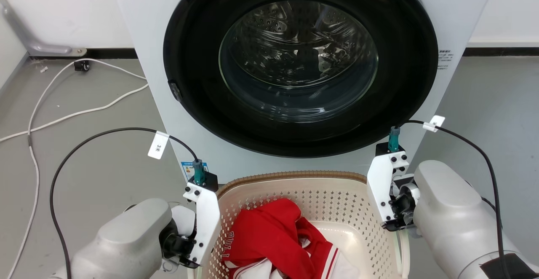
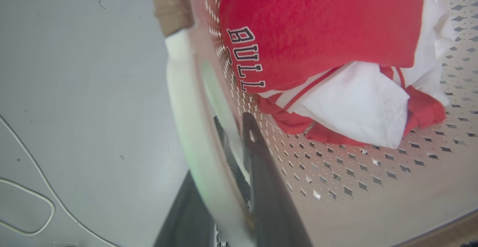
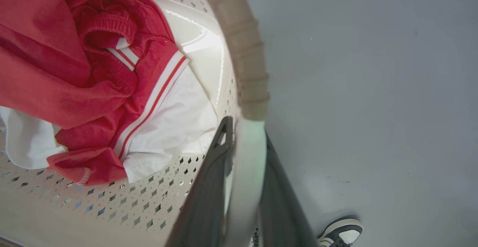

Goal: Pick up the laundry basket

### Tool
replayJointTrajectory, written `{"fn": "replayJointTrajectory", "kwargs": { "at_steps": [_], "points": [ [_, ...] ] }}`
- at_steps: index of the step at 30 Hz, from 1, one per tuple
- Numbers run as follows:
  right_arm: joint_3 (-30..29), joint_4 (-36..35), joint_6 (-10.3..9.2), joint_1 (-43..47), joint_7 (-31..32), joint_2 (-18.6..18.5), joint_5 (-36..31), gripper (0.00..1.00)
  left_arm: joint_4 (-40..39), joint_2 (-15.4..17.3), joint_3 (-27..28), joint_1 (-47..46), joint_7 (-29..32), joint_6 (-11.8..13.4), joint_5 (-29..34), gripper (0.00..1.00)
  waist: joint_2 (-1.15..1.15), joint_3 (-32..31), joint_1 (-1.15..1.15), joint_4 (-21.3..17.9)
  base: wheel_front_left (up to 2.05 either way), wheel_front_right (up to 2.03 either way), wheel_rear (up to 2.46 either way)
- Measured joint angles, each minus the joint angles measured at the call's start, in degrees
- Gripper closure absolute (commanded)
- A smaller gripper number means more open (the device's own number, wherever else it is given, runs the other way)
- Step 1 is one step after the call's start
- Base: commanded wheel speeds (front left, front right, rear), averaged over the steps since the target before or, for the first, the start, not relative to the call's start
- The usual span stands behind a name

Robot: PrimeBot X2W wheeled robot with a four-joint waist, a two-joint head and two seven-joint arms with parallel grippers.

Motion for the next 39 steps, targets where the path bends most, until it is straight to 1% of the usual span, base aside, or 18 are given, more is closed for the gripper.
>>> {"fn": "replayJointTrajectory", "kwargs": {
  "at_steps": [6,15,25,39],
  "points": [
    [0.7,0.0,0.00,0.0,0.9,-0.1,0.6,1.00,-0.8,0.1,0.0,0.3,1.9,0.2,-1.0,1.00,0.00,-0.3,0.00,-0.3,0.00,0.00,0.00],
    [-0.2,0.8,0.00,0.1,0.9,-0.1,0.2,1.00,-1.9,0.5,0.0,0.3,3.0,0.2,-1.2,1.00,0.00,0.0,0.01,-0.6,0.00,0.00,0.00],
    [-1.7,1.3,0.00,0.1,0.7,-0.1,-0.3,1.00,-2.1,0.6,0.0,0.3,3.5,0.2,-1.4,1.00,0.00,0.2,0.02,-0.6,0.00,0.00,0.00],
    [-2.0,1.6,0.01,0.5,0.7,-0.1,-0.1,1.00,-2.2,0.7,-0.1,0.3,4.5,0.2,-1.4,1.00,0.00,0.1,0.02,-0.7,0.00,0.00,0.00]
  ]
}}
